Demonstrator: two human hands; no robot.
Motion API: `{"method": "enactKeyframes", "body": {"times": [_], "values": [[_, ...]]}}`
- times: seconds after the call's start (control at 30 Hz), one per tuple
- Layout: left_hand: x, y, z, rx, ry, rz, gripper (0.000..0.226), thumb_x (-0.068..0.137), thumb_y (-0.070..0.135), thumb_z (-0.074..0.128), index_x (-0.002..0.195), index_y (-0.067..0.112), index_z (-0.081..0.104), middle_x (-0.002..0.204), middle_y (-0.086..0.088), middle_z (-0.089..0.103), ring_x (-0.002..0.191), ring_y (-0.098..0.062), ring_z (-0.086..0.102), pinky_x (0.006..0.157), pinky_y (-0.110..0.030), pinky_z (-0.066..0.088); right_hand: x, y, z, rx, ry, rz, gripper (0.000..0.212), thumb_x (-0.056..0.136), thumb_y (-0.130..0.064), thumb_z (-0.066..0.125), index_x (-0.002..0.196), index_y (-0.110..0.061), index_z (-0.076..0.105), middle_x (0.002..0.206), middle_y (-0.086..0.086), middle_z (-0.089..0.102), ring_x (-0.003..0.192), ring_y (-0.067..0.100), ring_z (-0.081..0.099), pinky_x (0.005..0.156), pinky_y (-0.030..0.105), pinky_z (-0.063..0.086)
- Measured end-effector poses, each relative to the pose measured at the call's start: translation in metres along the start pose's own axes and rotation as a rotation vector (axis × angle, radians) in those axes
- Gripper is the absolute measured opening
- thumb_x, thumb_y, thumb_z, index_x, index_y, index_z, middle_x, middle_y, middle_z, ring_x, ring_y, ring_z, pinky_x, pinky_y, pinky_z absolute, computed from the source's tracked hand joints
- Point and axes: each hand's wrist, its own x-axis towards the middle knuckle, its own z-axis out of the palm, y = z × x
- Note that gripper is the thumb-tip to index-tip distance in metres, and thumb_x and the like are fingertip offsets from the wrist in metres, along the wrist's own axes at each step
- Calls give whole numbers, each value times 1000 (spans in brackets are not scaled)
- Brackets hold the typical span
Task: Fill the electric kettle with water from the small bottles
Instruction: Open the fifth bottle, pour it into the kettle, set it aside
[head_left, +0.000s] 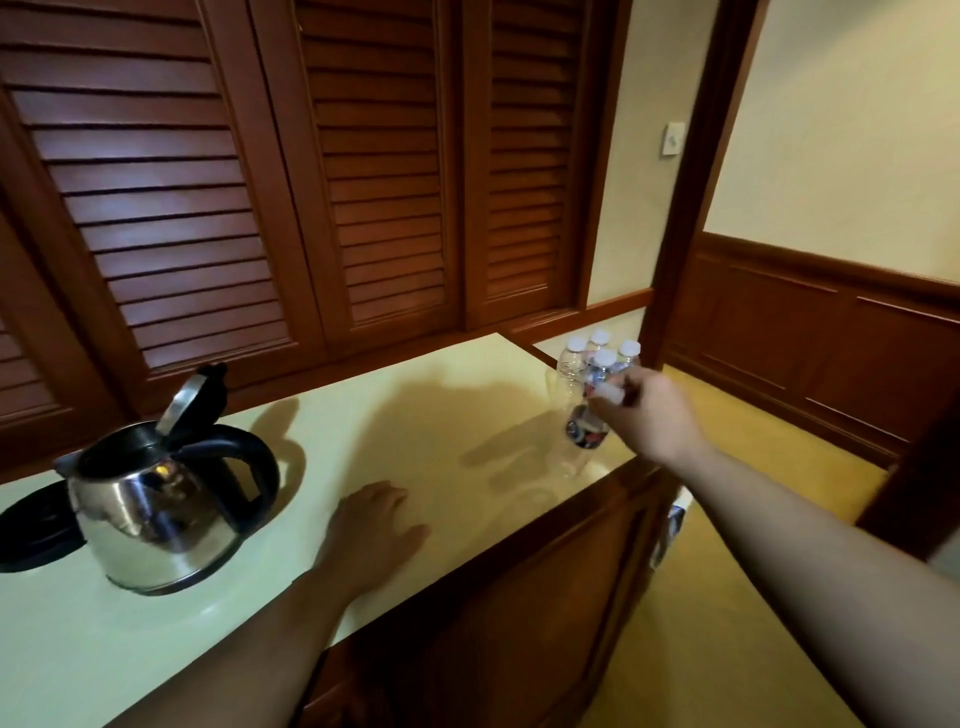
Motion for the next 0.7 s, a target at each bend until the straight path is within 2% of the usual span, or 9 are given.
{"method": "enactKeyframes", "body": {"times": [0.13, 0.2, 0.27, 0.33, 0.37, 0.53, 0.6, 0.7], "values": [[4, -1, 7, 51, 40, -15, 74, 94, 71, 45, 157, 31, 41, 166, 5, 35, 151, -19, 35, 122, -42, 28, 25, 32, -31, -118, 96, 87, 26, 81, -38, 79, 95, -17, 70, 81, -1, 71, 71, 15, 69, 65, 42, 63], [5, -2, 7, 65, 16, -22, 73, 95, 71, 44, 158, 34, 38, 168, 6, 31, 152, -21, 33, 124, -44, 27, 38, 45, -40, -162, 112, 127, 29, 86, -37, 77, 103, -14, 70, 90, 3, 72, 75, 16, 69, 64, 38, 62], [5, -5, 7, 68, 6, -15, 76, 94, 74, 40, 159, 35, 36, 169, 6, 30, 153, -21, 32, 124, -43, 26, 50, 52, -45, -183, 95, 169, 29, 91, -34, 74, 109, -12, 69, 98, 7, 71, 79, 19, 67, 59, 31, 56], [4, -9, 9, 56, -6, -14, 84, 88, 80, 29, 160, 36, 34, 170, 7, 28, 155, -19, 29, 126, -42, 23, 60, 56, -46, -198, 70, 195, 29, 93, -31, 71, 113, -9, 69, 100, 7, 70, 84, 22, 65, 57, 28, 51], [3, -11, 10, 49, -6, -15, 87, 87, 82, 26, 160, 37, 33, 171, 7, 26, 155, -19, 28, 126, -41, 22, 63, 56, -46, -203, 57, 201, 29, 94, -30, 70, 114, -9, 68, 101, 9, 70, 85, 23, 64, 58, 29, 52], [-5, -5, 6, -19, 9, -33, 70, 100, 68, 42, 162, 38, 30, 172, 12, 20, 158, -16, 19, 130, -37, 13, 74, 58, -36, -241, 5, 222, 36, 94, -23, 69, 125, -6, 64, 116, 15, 69, 90, 25, 62, 70, 37, 59], [-6, -4, 5, -31, 7, -30, 70, 100, 66, 42, 162, 37, 30, 172, 12, 20, 158, -13, 17, 130, -35, 11, 77, 60, -32, -239, 3, 231, 37, 94, -22, 70, 126, -6, 64, 117, 16, 69, 95, 28, 65, 78, 41, 63], [-5, -7, 7, -54, 25, -22, 69, 99, 67, 44, 161, 37, 34, 171, 10, 24, 158, -13, 18, 130, -36, 11, 80, 62, -29, -258, -2, 222, 37, 93, -23, 71, 124, -5, 65, 116, 16, 69, 99, 31, 67, 81, 45, 63]]}}
